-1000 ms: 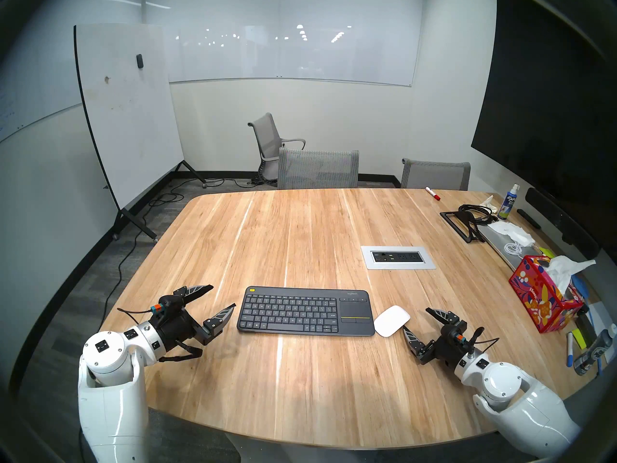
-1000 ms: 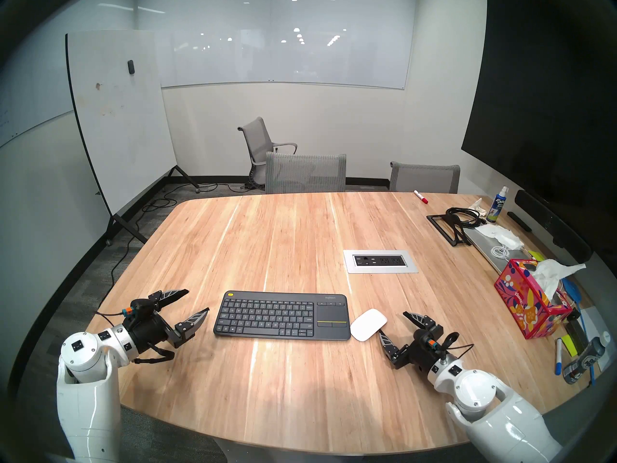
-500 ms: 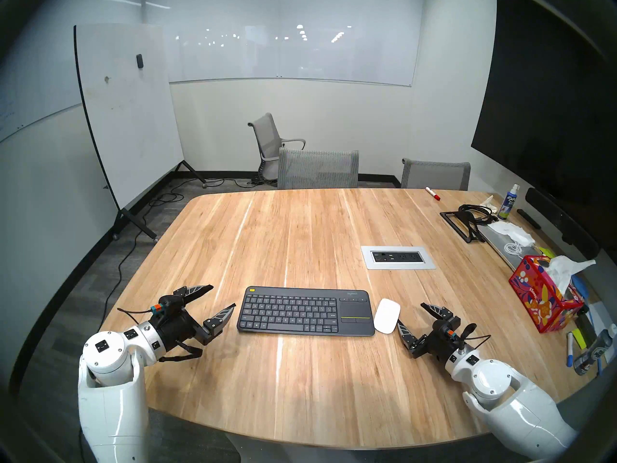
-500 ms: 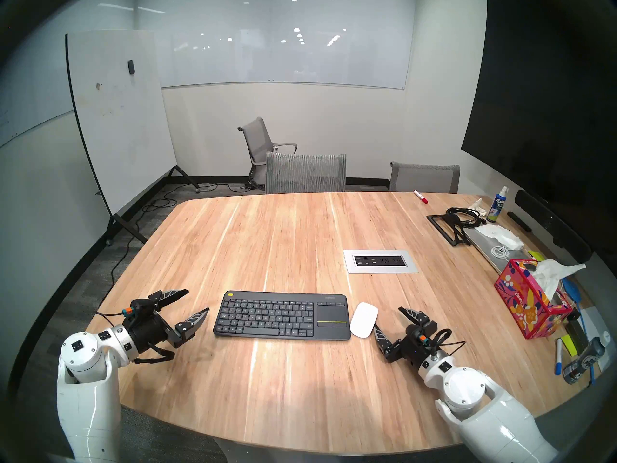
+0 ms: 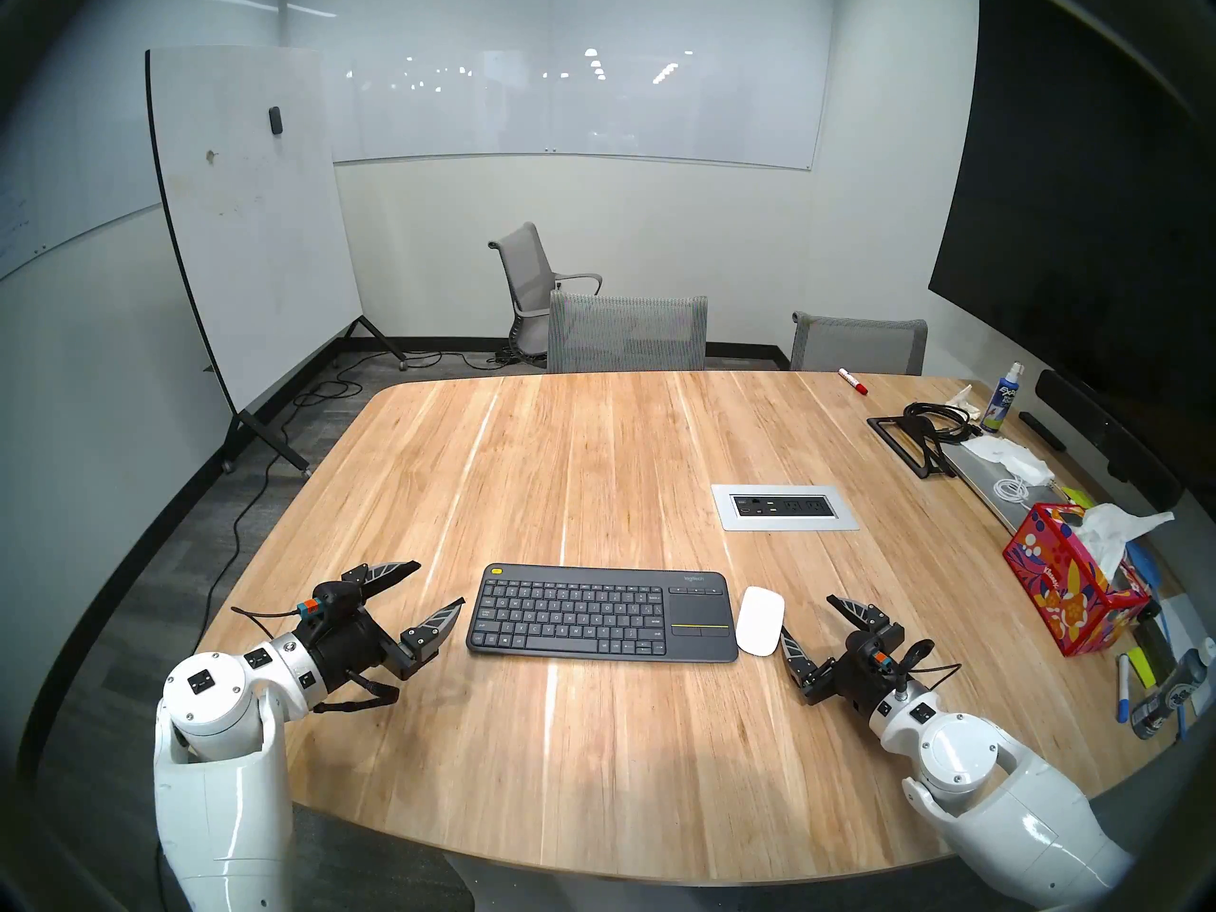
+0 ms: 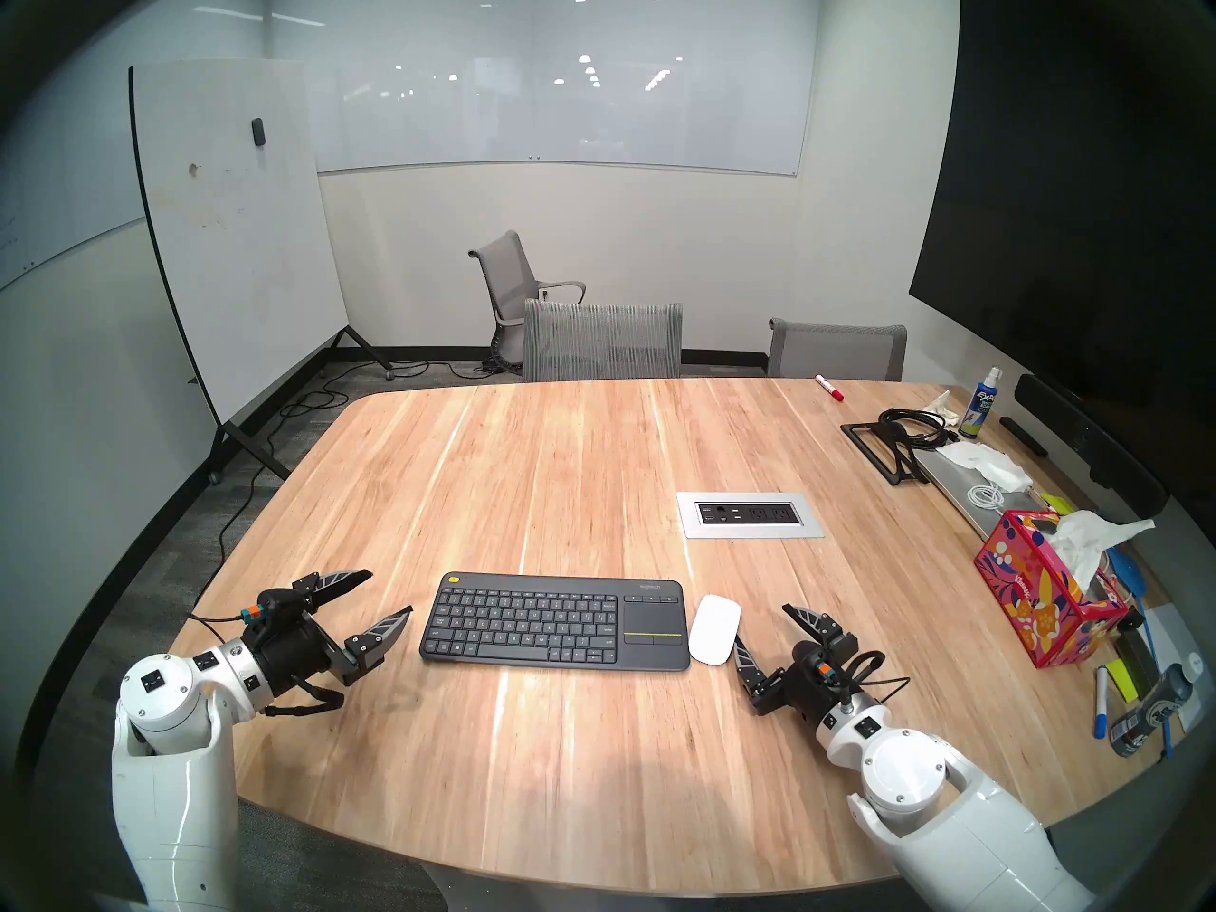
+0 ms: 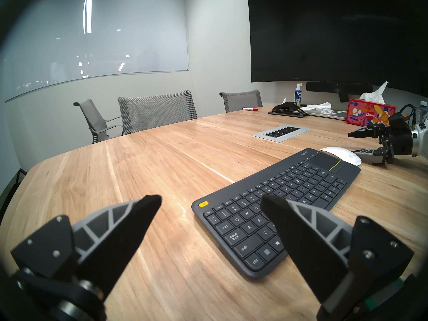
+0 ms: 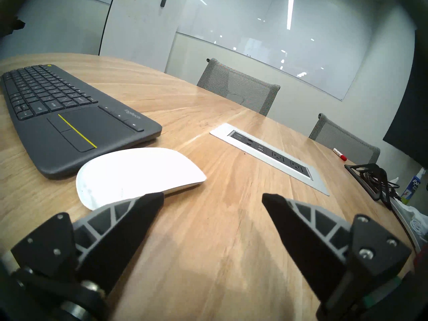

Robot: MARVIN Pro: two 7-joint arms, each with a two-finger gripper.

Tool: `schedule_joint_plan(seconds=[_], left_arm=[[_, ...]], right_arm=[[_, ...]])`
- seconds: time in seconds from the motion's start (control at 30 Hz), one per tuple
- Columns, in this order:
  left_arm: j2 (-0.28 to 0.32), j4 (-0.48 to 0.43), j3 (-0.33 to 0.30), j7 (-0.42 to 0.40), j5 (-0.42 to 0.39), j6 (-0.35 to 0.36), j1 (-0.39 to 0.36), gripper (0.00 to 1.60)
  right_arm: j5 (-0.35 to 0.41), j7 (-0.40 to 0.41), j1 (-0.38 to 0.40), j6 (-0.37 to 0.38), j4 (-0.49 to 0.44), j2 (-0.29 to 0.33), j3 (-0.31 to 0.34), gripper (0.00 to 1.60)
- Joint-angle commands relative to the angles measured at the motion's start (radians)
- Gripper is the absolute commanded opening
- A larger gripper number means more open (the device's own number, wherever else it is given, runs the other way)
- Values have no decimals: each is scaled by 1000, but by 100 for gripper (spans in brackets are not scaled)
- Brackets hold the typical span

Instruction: Put the mouse beside the keyboard

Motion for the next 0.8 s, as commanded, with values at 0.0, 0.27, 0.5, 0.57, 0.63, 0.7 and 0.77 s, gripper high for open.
schedule_joint_plan(seconds=[0.0, 0.27, 0.5, 0.57, 0.63, 0.7, 0.77], left_arm=[[0, -21, -2, 1, 0, 0, 1, 160], [0, -21, -2, 1, 0, 0, 1, 160], [0, -20, -3, 1, 0, 0, 1, 160], [0, -19, -3, 0, -1, 0, 1, 160], [0, -19, -3, 0, -1, -1, 0, 160], [0, -19, -3, 0, -1, -1, 0, 160], [0, -19, -3, 0, -1, -1, 0, 160]], right_arm=[[2, -24, -100, -24, -28, 30, 33, 160], [-1, -95, -166, -54, -31, 31, 110, 160], [49, -99, -215, -179, -78, 1, 163, 160], [59, -98, -239, -224, -121, -5, 168, 160], [68, -97, -255, -256, -149, -7, 170, 160], [74, -97, -271, -275, -180, -6, 176, 160], [87, -97, -282, -287, -211, -11, 181, 160]])
